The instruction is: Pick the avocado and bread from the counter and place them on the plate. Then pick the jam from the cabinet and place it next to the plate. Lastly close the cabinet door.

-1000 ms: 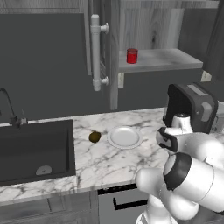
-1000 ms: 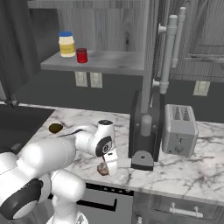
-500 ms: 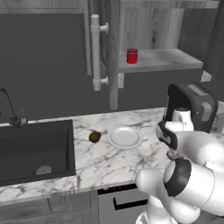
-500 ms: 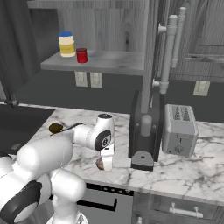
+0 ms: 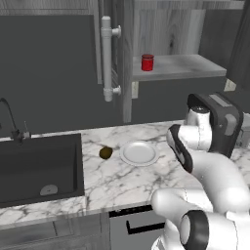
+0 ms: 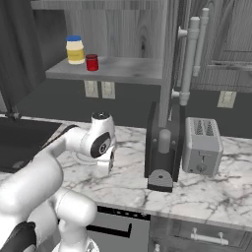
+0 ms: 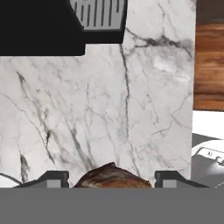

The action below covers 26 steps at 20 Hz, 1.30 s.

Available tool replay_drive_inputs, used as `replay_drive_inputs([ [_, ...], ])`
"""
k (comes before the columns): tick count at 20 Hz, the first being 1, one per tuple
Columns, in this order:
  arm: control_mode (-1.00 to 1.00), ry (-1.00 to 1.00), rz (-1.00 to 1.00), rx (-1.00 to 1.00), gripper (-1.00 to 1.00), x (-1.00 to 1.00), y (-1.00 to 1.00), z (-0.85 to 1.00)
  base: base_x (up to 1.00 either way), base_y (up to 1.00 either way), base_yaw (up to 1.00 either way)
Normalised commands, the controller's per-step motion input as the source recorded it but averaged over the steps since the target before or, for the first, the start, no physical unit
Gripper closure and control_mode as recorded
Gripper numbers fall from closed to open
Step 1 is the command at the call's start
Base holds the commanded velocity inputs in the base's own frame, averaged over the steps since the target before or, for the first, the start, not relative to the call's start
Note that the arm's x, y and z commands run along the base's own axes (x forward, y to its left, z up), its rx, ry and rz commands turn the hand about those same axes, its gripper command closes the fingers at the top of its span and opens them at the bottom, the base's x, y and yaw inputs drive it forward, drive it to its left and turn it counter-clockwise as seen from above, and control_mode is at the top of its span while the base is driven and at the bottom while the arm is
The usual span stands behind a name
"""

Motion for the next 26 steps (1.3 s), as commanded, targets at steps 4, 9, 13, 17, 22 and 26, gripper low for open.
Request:
replay_drive_inputs([
  [4, -1.0, -0.16, -0.19, -0.08, 1.0, 0.41, 0.68, 0.26, 0.0, 0.0, 0.0],
  [9, -1.0, -0.05, -0.07, -0.03, 1.0, 0.54, 0.41, 0.04, 0.0, 0.0, 0.0],
  [13, -1.0, 0.0, 0.0, 0.0, 1.0, 0.84, 0.15, 0.0, 0.0, 0.0, 0.0],
  [17, -1.0, 0.02, 0.0, 0.01, 1.0, 0.81, 0.0, 0.0, 0.0, 0.0, 0.0],
  [22, -1.0, 0.11, 0.02, 0.02, 1.0, 0.6, 0.0, 0.02, 0.0, 0.0, 0.0],
  [26, -1.0, 0.19, 0.06, 0.0, 1.0, 0.28, 0.0, 0.02, 0.0, 0.0, 0.0],
])
